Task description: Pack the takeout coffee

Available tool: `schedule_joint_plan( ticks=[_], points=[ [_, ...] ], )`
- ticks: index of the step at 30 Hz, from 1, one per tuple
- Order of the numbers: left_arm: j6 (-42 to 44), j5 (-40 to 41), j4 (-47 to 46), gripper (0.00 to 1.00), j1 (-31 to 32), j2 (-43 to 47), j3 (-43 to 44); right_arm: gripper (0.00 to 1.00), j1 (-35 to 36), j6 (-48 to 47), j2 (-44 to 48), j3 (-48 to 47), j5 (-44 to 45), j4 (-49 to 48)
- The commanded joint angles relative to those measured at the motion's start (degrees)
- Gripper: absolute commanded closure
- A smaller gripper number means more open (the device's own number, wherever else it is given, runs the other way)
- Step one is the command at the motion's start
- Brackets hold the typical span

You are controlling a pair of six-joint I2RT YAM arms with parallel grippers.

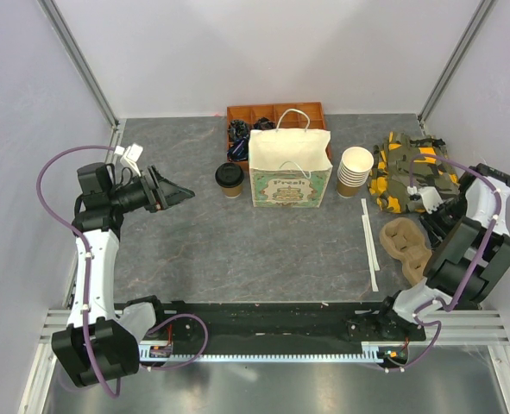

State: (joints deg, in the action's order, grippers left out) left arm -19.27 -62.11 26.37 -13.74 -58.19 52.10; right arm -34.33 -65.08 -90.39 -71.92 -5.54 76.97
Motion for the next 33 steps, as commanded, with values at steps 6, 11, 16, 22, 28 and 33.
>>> schedule_joint_plan(
  ticks=[6,11,16,22,28,33],
  points=[
    [0.81,-0.65,-2.38,0.17,0.64,0.54,0.9,0.6,-0.13,-1.98,-2.07,0.38,-0.17,-2.52],
    [0.81,-0.65,-2.38,0.17,0.73,0.71,0.64,0.6,-0.13,-1.72,-2.6,0.64,0.26,-4.46],
    [0.63,-0.65,-2.55,0.18,0.91,0.63,0.55,0.6,-0.13,-1.54,-3.39,0.73,0.18,-4.9],
    [0.63,-0.47,-2.64,0.18,0.99,0.8,0.46,0.6,-0.13,-1.98,-3.57,1.61,-0.35,-4.11],
    [0.55,-0.3,-2.81,0.18,1.08,0.54,0.46,0.61,-0.13,-2.25,-4.0,2.22,-0.79,-3.67],
    [0.72,-0.03,-2.73,0.18,1.17,0.45,0.55,0.64,-0.13,-2.16,-4.36,2.05,-0.88,-3.41]
  ],
)
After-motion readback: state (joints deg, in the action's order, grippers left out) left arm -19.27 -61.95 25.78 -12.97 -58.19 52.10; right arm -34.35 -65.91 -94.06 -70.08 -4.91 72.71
